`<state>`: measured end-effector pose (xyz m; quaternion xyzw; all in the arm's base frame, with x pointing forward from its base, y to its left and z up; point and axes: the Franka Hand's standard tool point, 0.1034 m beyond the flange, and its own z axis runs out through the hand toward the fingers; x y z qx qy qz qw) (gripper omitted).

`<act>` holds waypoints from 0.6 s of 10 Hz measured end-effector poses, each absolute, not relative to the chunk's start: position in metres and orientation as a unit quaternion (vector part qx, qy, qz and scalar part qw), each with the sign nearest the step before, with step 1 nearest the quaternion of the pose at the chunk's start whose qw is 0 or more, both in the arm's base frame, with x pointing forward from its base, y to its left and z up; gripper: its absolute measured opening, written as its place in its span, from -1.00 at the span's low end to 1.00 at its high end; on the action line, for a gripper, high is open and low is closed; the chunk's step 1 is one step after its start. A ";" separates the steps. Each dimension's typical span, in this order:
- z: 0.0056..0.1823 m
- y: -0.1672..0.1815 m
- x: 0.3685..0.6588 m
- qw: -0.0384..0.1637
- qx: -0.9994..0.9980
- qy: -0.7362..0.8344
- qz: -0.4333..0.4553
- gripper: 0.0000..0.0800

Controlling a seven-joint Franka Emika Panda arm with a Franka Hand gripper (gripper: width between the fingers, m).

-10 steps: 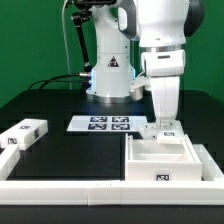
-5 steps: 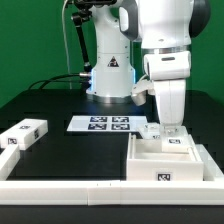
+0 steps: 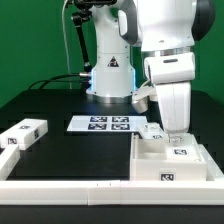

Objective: Assemble cabinet

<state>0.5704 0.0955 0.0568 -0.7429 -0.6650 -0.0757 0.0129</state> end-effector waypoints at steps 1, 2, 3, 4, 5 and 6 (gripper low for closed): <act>0.057 0.095 0.577 0.011 -0.738 -0.670 -0.079 -0.82; 0.056 0.095 0.578 0.013 -0.736 -0.673 -0.078 -0.81; 0.056 0.096 0.579 0.016 -0.734 -0.675 -0.073 -0.81; 0.056 0.096 0.579 0.017 -0.734 -0.675 -0.072 -0.81; 0.057 0.096 0.579 0.017 -0.734 -0.675 -0.071 -0.81; 0.057 0.096 0.579 0.018 -0.734 -0.675 -0.069 -0.81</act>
Offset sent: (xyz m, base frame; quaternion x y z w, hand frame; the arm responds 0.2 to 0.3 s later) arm 0.0124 0.0047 -0.0080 0.0036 -0.0090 -0.0352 0.9993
